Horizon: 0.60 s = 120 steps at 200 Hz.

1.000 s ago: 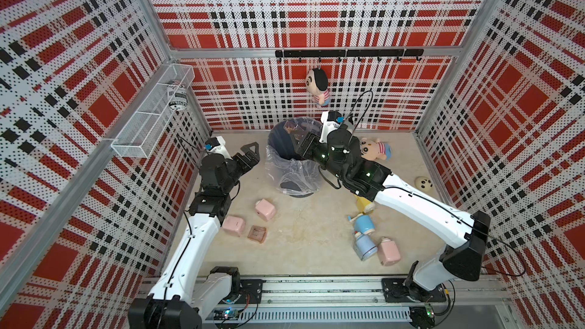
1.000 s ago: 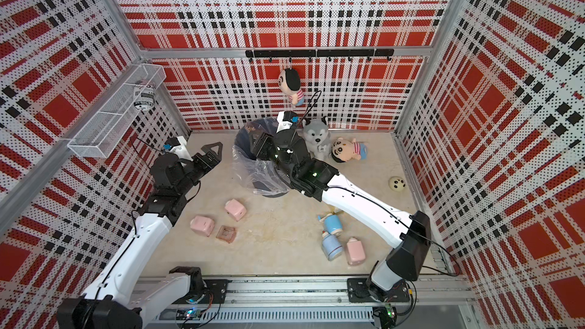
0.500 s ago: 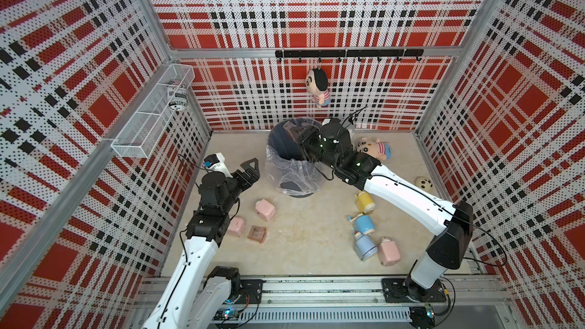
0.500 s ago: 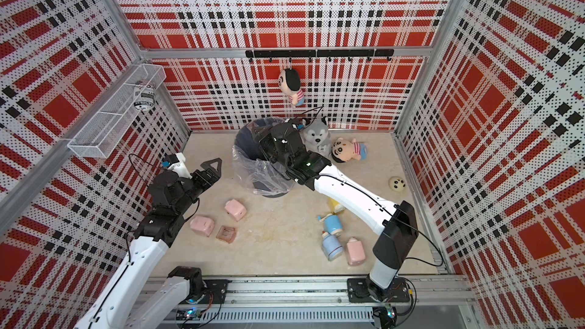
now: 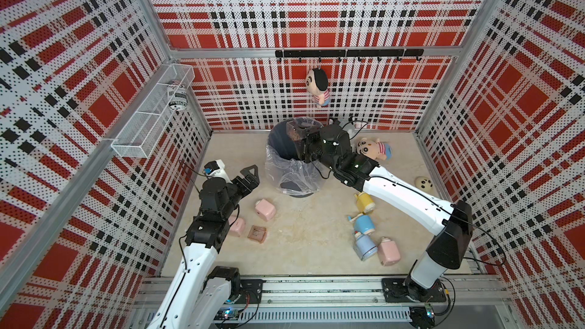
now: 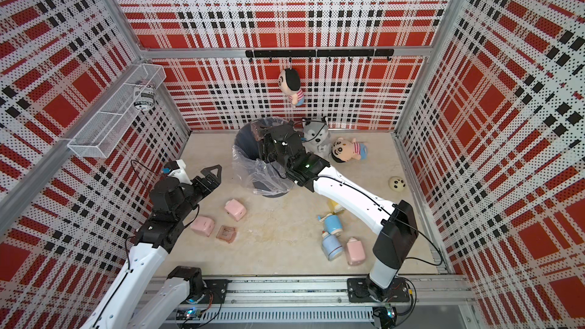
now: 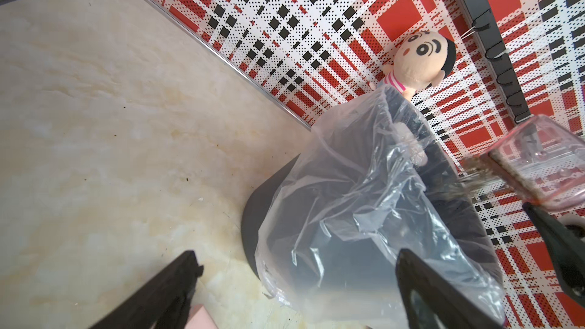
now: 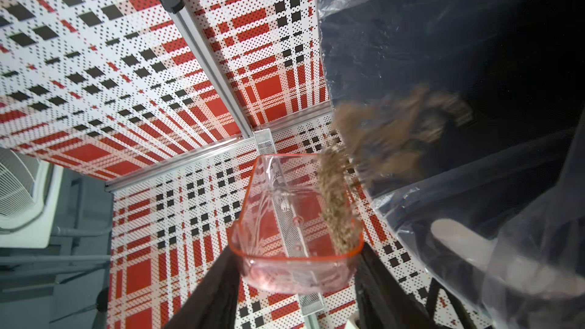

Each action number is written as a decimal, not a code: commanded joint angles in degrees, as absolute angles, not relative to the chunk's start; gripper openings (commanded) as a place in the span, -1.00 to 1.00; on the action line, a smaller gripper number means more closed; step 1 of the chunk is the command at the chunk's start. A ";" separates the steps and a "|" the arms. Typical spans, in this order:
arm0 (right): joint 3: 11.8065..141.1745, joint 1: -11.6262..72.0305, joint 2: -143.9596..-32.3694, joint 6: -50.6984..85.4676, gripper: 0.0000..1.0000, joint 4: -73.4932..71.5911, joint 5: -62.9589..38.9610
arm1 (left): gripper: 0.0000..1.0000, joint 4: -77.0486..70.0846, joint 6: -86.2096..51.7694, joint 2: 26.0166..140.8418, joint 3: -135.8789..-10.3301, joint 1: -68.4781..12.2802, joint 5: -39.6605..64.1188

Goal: Take out the pencil sharpener tray and clean the shavings
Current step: Pour the shavings into the trash bin.

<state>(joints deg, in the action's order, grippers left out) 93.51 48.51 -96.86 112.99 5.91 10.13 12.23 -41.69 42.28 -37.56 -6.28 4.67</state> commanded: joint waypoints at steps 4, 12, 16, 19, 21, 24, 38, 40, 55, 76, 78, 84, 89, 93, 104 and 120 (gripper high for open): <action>92.68 48.29 -96.85 119.28 -0.27 1.08 10.77 | 0.97 14.03 -41.75 40.83 -36.32 -7.09 3.19; 93.06 48.30 -97.07 119.97 -0.26 1.40 10.51 | 0.97 14.30 -41.75 40.55 -36.22 -7.11 3.02; 93.08 48.40 -97.16 120.01 -0.26 1.12 10.61 | 0.97 14.47 -41.80 40.48 -36.21 -7.21 2.91; 93.08 48.42 -97.12 119.95 -0.25 0.72 10.75 | 0.96 14.56 -41.83 40.48 -36.17 -7.13 2.93; 93.14 48.43 -97.16 119.92 -0.25 0.64 10.80 | 0.97 14.65 -41.83 40.38 -36.13 -7.17 2.91; 93.33 48.42 -97.20 119.98 -0.25 0.74 10.73 | 0.96 14.74 -41.84 40.35 -36.12 -7.20 2.89; 93.31 48.47 -97.38 120.47 -0.24 0.35 10.63 | 0.97 15.07 -41.90 40.16 -36.12 -7.39 2.60; 93.27 48.57 -97.38 120.54 -0.25 0.22 10.59 | 0.97 15.06 -41.92 40.10 -36.12 -7.41 2.58; 93.04 48.77 -97.49 120.88 -0.24 -0.04 10.46 | 0.97 15.29 -42.06 39.90 -36.04 -7.68 2.32; 92.42 49.00 -97.38 120.94 -0.24 -0.58 10.47 | 0.97 15.47 -42.19 39.86 -36.04 -8.10 1.89; 92.39 49.03 -97.38 120.94 -0.24 -0.67 10.46 | 0.97 15.47 -42.19 39.89 -36.04 -8.13 1.86; 92.17 49.03 -97.30 121.05 -0.24 -0.70 10.31 | 0.96 15.47 -42.19 39.90 -36.04 -8.37 1.73; 91.96 49.02 -97.18 121.03 -0.24 -0.70 10.37 | 0.97 15.47 -42.24 39.90 -36.04 -8.40 1.59; 91.79 49.04 -97.12 121.07 -0.24 -0.75 10.45 | 0.97 15.55 -42.19 39.99 -36.04 -8.50 1.42; 91.13 49.03 -96.83 121.03 -0.23 -0.63 10.37 | 0.96 15.54 -42.28 40.08 -35.95 -8.89 1.23; 89.29 49.10 -96.29 121.03 -0.23 -1.21 10.39 | 0.96 15.55 -42.36 40.12 -35.73 -9.55 0.69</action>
